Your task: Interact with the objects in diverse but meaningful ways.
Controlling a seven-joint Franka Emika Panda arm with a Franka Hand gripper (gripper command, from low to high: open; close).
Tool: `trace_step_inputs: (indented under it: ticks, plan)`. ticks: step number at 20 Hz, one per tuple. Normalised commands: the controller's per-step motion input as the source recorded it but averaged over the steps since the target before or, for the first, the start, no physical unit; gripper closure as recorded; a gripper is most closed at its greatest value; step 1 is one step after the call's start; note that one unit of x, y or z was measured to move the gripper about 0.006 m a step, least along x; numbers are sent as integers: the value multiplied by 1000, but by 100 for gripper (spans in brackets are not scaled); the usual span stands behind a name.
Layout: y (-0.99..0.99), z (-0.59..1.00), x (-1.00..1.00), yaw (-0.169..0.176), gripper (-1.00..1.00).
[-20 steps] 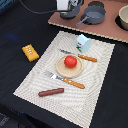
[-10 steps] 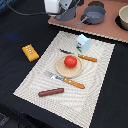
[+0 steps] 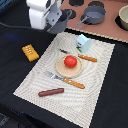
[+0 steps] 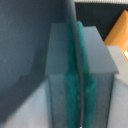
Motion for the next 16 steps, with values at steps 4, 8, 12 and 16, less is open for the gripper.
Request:
trace_step_inputs:
  ticks: [4, 8, 12, 16]
  plan:
    - [-66, -431, -664, 40, 100]
    - [0, -333, -554, 54, 100]
    - [0, -333, -515, 53, -100]
    - [0, -286, -377, 51, -100]
